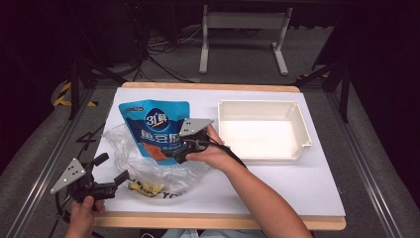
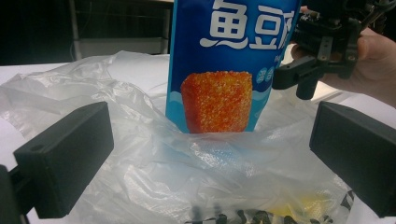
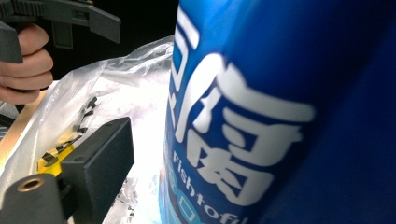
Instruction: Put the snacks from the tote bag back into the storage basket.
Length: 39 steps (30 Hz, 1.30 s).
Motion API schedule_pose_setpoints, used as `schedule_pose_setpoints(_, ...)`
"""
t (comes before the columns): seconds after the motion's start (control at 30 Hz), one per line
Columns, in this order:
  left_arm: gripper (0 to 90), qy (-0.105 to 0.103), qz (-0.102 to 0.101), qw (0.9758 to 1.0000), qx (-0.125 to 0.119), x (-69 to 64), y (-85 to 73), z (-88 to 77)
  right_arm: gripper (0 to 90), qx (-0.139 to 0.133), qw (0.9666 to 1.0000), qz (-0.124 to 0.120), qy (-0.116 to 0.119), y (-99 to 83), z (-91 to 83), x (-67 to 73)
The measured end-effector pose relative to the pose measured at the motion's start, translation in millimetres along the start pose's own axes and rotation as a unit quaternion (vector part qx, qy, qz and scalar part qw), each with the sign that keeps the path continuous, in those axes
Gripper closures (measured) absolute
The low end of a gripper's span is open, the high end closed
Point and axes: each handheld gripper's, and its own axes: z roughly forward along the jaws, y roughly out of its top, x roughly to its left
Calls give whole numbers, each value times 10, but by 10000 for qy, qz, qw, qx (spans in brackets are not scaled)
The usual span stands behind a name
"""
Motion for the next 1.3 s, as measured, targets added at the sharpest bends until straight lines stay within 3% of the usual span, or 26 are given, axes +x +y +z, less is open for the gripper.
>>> schedule_pose_setpoints(0.13, 4, -2, 1, 10000, 2, -1, 0, 0, 116, 135, 9998, -137, 72, -38, 56, 11)
schedule_pose_setpoints(0.33, 4, -10, 17, 10000, -8, -6, -2, 6, 135, 156, 9998, -129, 54, -79, 95, 5)
schedule_pose_setpoints(0.47, 4, 2, 20, 10000, -13, -5, -1, 3, 313, 226, 9993, -293, 37, -91, 95, -7)
schedule_pose_setpoints(0.73, 5, 5, 4, 10000, -25, -5, -2, 3, 434, 244, 9992, -325, 67, -92, 89, -20)
schedule_pose_setpoints(0.97, 4, 15, 8, 10000, -15, -5, -3, 5, 479, 206, 9994, -267, 111, -101, 78, -37)
schedule_pose_setpoints(1.3, 4, 54, 6, 10000, 0, 3, -1, -3, 518, 370, 9988, -282, 120, -41, 84, -34)
